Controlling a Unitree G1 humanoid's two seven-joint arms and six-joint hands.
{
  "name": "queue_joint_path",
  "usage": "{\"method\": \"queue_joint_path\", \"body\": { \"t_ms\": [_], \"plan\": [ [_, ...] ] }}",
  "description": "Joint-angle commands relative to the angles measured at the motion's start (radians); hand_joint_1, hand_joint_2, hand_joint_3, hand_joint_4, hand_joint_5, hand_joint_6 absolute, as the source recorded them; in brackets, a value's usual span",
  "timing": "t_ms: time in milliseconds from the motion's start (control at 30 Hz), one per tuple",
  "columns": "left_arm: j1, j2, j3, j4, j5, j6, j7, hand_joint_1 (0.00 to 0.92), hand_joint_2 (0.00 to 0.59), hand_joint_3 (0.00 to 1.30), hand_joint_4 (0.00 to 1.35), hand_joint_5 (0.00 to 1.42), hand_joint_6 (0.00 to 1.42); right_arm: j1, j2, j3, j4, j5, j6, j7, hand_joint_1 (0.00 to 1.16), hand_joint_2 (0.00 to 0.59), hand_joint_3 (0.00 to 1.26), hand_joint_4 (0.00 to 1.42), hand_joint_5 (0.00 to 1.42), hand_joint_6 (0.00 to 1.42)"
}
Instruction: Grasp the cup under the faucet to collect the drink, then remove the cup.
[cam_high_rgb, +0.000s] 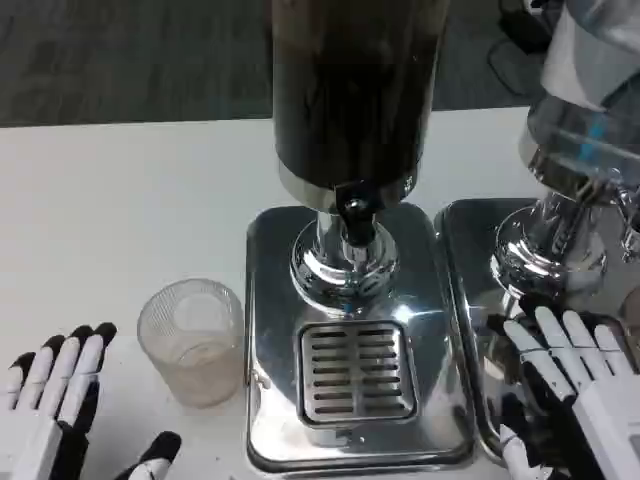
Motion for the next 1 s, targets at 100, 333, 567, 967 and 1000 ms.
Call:
{"method": "queue_joint_path", "body": {
  "t_ms": [100, 333, 567, 967, 1000],
  "plan": [
    [0.018, -0.016, 0.000, -0.009, 0.000, 0.008, 0.011, 0.000, 0.177, 0.00, 0.00, 0.00, 0.00, 0.004, -0.006, -0.003, 0.003, 0.025, -0.004, 0.011, 0.31, 0.586, 0.13, 0.01, 0.00, 0.00],
    [0.016, -0.027, 0.003, -0.004, -0.005, 0.009, 0.012, 0.000, 0.177, 0.00, 0.00, 0.00, 0.00, 0.002, -0.009, -0.005, 0.005, 0.029, -0.005, 0.013, 0.31, 0.586, 0.13, 0.02, 0.00, 0.00],
    [0.005, -0.052, 0.014, 0.016, -0.020, 0.017, 0.040, 0.000, 0.174, 0.00, 0.00, 0.00, 0.00, -0.018, 0.006, -0.002, 0.021, 0.026, 0.010, 0.012, 0.32, 0.586, 0.13, 0.02, 0.00, 0.00],
    [-0.118, -0.022, 0.061, 0.251, -0.162, -0.144, 0.122, 0.000, 0.078, 0.00, 0.00, 0.00, 0.00, -0.040, 0.100, 0.068, 0.061, -0.052, 0.087, -0.058, 0.33, 0.586, 0.14, 0.02, 0.00, 0.00],
    [-0.138, -0.015, 0.062, 0.292, -0.187, -0.172, 0.119, 0.000, 0.077, 0.00, 0.00, 0.00, 0.00, -0.040, 0.109, 0.079, 0.065, -0.062, 0.095, -0.068, 0.33, 0.586, 0.14, 0.02, 0.00, 0.00]
  ]
}}
